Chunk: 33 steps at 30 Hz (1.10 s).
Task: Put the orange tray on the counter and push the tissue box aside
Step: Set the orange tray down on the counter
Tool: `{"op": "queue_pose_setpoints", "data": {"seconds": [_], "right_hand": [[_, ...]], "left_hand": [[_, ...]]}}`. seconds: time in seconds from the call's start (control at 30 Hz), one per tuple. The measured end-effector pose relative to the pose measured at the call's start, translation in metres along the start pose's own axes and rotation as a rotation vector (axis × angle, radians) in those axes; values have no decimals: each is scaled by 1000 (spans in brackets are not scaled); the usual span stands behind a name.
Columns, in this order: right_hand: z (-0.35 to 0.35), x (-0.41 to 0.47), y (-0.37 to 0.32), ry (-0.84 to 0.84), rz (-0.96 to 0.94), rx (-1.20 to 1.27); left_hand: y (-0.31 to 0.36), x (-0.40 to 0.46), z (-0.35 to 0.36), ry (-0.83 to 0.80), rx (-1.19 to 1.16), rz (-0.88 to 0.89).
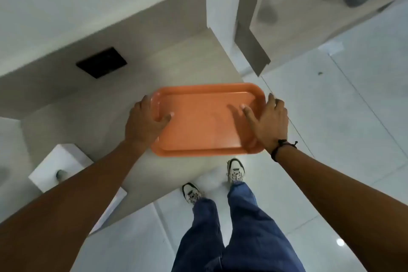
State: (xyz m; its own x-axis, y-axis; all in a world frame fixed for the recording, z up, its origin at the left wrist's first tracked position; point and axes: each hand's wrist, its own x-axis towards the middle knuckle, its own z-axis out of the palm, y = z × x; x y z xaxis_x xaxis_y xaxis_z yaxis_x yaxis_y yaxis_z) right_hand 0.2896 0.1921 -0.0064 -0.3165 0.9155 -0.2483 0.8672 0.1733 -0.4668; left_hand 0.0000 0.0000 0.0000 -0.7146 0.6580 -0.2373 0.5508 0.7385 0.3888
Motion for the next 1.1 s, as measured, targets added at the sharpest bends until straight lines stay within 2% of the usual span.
{"op": "queue_pose_setpoints", "data": {"seconds": [0.13,0.33,0.6,1.1], "right_hand": [[15,-6,21,-51,238,115],[25,5,31,-26,305,177],[28,26,6,-57,213,135],[91,89,-116,-173,-71,79]], "left_hand": [[-2,1,13,4,-161,-169],[-12,8,26,46,-185,-272],[-36,-3,24,128,-352,-467],[-127,2,-6,303,-470,-634]]}}
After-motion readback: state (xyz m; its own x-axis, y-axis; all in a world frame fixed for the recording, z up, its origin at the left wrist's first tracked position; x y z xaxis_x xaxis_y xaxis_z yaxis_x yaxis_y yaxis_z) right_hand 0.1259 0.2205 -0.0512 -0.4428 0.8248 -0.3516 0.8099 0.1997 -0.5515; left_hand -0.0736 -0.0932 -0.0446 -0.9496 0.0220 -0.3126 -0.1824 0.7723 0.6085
